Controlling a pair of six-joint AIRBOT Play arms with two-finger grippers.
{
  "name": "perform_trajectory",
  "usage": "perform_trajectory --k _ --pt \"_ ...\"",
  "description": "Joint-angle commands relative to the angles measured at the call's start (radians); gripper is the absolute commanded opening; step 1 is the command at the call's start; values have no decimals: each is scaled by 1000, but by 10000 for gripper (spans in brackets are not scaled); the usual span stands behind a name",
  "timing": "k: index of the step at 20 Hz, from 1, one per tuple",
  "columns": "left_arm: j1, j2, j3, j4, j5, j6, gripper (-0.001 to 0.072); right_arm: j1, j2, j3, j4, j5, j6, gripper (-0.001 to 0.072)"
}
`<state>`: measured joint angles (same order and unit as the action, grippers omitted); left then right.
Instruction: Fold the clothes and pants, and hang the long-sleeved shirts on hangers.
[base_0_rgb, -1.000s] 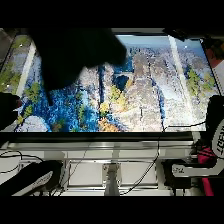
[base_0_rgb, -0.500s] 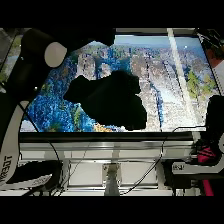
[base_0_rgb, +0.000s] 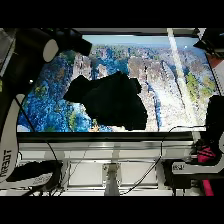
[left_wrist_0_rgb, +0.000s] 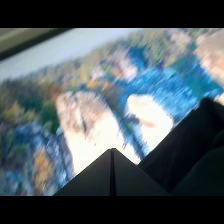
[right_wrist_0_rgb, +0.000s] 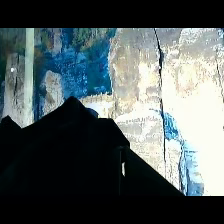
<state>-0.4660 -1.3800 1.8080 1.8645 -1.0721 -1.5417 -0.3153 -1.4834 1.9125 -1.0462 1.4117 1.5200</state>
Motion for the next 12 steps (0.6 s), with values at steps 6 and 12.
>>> perform_trajectory --k 6,12 --pt "287 204 -428 -319 -149 217 8 -2 8 -570 228 106 -288 33" --pt "374 362 -963 -640 -45 361 8 8 10 -919 289 54 -372 44"
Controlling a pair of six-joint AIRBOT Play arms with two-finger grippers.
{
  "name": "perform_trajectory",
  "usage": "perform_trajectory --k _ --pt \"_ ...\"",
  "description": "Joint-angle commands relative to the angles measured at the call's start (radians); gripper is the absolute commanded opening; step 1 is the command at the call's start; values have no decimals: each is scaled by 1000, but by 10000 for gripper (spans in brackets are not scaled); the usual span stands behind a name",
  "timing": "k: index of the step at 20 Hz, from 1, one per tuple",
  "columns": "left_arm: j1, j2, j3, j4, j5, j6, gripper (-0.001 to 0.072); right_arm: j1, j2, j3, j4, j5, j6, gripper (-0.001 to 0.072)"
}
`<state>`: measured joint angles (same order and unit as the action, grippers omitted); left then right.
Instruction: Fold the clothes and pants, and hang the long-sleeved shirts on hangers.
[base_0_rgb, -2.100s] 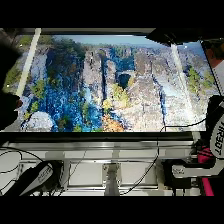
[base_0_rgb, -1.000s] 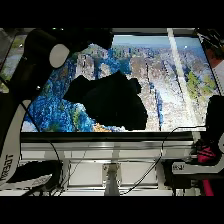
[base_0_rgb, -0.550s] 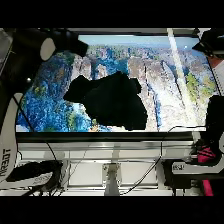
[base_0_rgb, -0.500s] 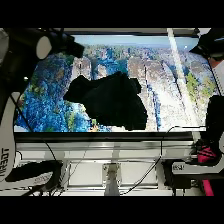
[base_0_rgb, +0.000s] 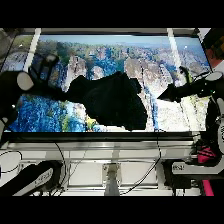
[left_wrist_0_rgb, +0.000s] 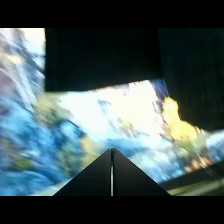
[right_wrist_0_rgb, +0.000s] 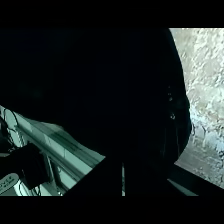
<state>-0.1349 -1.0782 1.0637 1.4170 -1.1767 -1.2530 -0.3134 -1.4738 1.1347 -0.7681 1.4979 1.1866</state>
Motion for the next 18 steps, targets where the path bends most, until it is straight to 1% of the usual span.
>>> perform_trajectory --k 1,3,4,5,6,7,8,9,11,12,14,15,17,18 --pt "48 61 -271 -278 102 81 8 11 1 -167 -9 -58 -36 101" --pt "41 50 -349 -432 189 109 9 32 0 -214 -24 -87 -21 457" --pt "36 42 -374 -468 228 109 32 48 0 -229 -31 -98 -21 532" --pt "32 32 -395 -485 276 109 222 69 0 -239 -48 -116 -21 534" --pt "32 21 -407 -502 338 108 522 91 0 -242 -75 -134 -20 550" --pt "32 11 -409 -537 387 108 620 112 0 -242 -102 -145 -19 632" --pt "32 1 -409 -583 436 109 620 132 0 -242 -121 -157 -20 682" --pt "29 -12 -409 -629 489 109 619 149 0 -242 -135 -165 -20 684" --pt "29 -42 -409 -648 573 110 619 167 0 -242 -155 -172 -20 685" --pt "29 -60 -409 -649 596 109 619 167 0 -242 -166 -176 -20 685" --pt "29 -89 -409 -668 600 114 618 167 0 -242 -195 -189 -20 685" --pt "24 -105 -409 -711 588 143 618 167 0 -242 -195 -198 -20 685" --pt "15 -140 -409 -817 525 306 618 167 0 -242 -175 -201 -20 685" --pt "11 -159 -409 -856 492 354 618 169 0 -242 -165 -201 -19 684"
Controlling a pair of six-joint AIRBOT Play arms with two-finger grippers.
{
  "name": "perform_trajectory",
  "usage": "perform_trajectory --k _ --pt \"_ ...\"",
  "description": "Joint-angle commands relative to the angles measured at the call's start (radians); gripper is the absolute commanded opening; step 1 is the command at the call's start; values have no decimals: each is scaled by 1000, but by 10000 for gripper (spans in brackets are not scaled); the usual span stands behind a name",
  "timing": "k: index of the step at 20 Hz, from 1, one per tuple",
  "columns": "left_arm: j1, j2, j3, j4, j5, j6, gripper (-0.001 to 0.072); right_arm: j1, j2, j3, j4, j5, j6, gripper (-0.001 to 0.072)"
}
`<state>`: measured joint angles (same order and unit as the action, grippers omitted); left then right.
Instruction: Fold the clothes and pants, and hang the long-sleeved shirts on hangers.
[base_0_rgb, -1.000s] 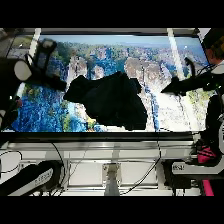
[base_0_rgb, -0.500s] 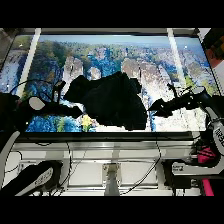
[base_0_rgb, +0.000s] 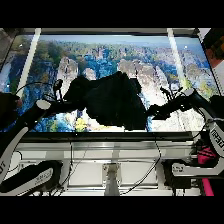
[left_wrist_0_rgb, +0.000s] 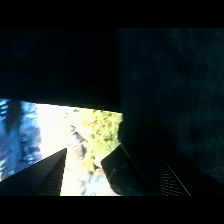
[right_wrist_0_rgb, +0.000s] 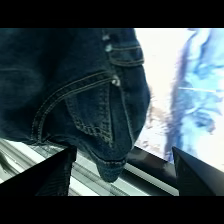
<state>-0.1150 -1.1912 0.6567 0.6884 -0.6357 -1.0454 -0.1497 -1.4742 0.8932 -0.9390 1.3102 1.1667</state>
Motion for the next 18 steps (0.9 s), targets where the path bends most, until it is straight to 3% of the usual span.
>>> perform_trajectory --k 1,3,5,6,7,8,12,14,16,18 --pt "-10 -61 -2 -153 -71 166 618 13 0 -1 9 -13 1 684" --pt "-10 -82 -2 -188 -96 188 618 40 0 -1 10 -14 1 683" --pt "-10 -87 -2 -220 -110 193 535 80 0 -1 8 -29 1 676" --pt "-10 -87 -2 -229 -117 201 478 99 0 -1 3 -41 0 597" --pt "-10 -87 -2 -230 -119 201 464 115 0 -1 -7 -55 -1 472" --pt "-10 -87 -2 -230 -121 201 461 130 0 -1 -11 -69 0 406" --pt "-10 -89 -2 -230 -121 202 460 150 -21 -1 -8 -80 0 402" --pt "-14 -101 -2 -257 -120 216 461 150 -27 -1 4 -100 0 267" --pt "-31 -120 -2 -327 -121 275 461 150 -27 0 31 -106 2 36" --pt "-57 -128 -2 -389 -120 338 424 149 -24 5 48 -89 2 34"
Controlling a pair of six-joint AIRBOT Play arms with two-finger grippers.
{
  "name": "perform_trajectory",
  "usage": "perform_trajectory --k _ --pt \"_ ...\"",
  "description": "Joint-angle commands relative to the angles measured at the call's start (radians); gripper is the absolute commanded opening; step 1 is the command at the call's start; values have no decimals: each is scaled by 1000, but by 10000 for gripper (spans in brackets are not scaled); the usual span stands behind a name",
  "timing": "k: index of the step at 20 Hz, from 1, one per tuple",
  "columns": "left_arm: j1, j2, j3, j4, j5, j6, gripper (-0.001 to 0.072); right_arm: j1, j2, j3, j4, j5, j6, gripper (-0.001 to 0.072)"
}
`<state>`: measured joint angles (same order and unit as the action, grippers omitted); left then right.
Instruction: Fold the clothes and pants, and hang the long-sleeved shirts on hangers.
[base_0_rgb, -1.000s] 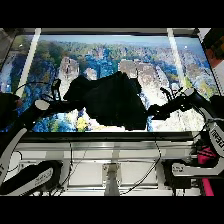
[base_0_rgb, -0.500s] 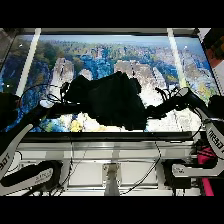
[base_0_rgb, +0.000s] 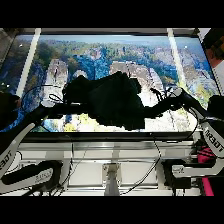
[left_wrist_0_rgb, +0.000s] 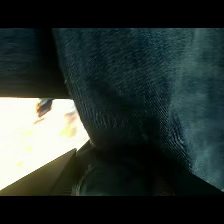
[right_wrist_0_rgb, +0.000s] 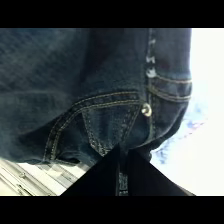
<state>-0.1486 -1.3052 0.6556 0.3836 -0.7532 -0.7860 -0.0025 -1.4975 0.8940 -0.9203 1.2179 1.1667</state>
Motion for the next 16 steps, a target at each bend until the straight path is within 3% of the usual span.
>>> perform_trajectory --k 1,2,5,7,9,11,13,16 --pt "-32 -13 0 -85 -3 89 195 -5 0 22 28 22 11 33" --pt "-34 -12 0 -86 -4 89 6 -18 0 51 28 39 39 32" --pt "-32 5 0 -61 -67 95 5 -83 -1 182 20 50 140 30" --pt "-50 56 0 33 -120 92 3 -130 -1 295 17 14 195 30" --pt "-114 130 0 147 -141 22 3 -146 -5 393 12 -37 216 29" --pt "-226 195 0 203 -150 -66 3 -145 -20 482 -1 -118 249 29" --pt "-373 227 0 191 -134 -99 4 -144 -53 549 0 -200 289 29" --pt "-587 221 0 180 -5 -202 7 -138 -119 629 7 -352 351 31"
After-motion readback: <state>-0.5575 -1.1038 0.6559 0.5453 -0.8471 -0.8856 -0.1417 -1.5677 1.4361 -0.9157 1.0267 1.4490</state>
